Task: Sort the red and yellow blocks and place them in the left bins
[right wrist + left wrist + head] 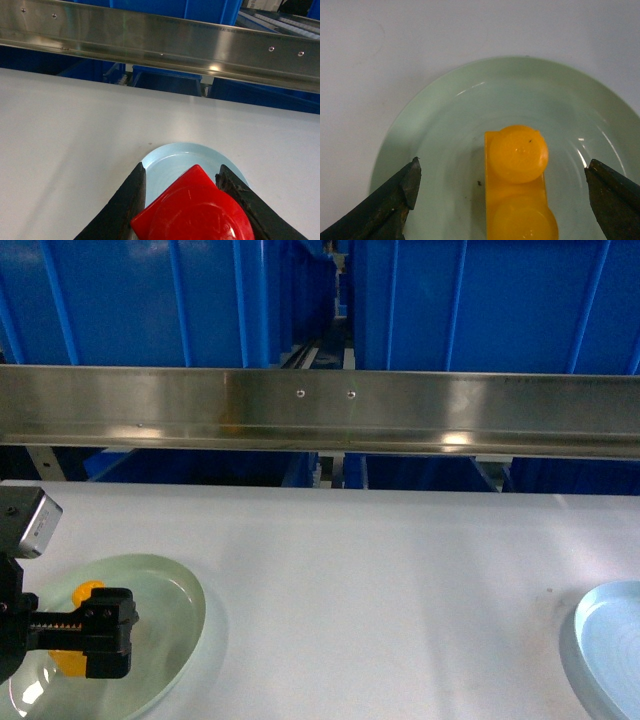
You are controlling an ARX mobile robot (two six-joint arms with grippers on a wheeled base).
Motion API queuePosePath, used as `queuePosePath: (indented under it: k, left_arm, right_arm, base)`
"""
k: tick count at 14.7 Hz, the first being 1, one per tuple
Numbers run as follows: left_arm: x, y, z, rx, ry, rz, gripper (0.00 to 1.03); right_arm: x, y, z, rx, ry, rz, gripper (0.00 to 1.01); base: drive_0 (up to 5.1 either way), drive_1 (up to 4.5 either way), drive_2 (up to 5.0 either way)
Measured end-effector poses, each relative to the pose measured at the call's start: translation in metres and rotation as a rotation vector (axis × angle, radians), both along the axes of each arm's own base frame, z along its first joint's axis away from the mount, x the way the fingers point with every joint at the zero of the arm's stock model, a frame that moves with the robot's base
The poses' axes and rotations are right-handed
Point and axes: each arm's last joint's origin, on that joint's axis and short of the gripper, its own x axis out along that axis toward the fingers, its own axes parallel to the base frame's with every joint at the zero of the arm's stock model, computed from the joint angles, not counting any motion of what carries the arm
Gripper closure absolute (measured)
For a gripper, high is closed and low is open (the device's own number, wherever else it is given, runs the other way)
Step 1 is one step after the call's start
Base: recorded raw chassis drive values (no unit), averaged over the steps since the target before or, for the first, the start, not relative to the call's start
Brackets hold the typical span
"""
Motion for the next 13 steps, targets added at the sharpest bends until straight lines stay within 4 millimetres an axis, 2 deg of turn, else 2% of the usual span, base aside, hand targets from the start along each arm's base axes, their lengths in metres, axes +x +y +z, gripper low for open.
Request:
queuePosePath:
  k: [3,5,8,9,11,13]
  left_arm:
    - [-0.004,-0.001,-0.019,-0.034,0.024,0.009,0.05]
    - [-0.006,-0.003,-0.025,-0.037,0.032,0.002,0.25]
    - [-0.006,-0.008,-0.025,-0.023,0.027,0.002,0.71]
    - [-0.006,-0.008,-0.024,-0.022,0.026,0.004,0.75]
    - [-0.010,-0.006,-0.014,-0.024,0.018,0.007,0.76]
    - [-0.012,-0.004,0.033,-0.070,-0.079,-0.024,0.77]
  right_arm:
    - [0.000,0.000,0.000,0.000,0.000,0.000,0.64]
    - [0.000,0.000,0.000,0.000,0.000,0.000,0.64]
    - [0.000,0.000,0.000,0.000,0.000,0.000,0.65]
    - [0.000,0.000,0.000,0.000,0.000,0.000,0.65]
    - [0.000,0.000,0.000,0.000,0.000,0.000,0.65]
    - [0.000,0.000,0.000,0.000,0.000,0.000,0.65]
  base:
    - [0.0,0.00,0.0]
    - [0.0,0.00,0.0]
    - [0.0,0.00,0.0]
    - [0.0,0.00,0.0]
    - [0.0,0.00,0.0]
    - [0.0,0.00,0.0]
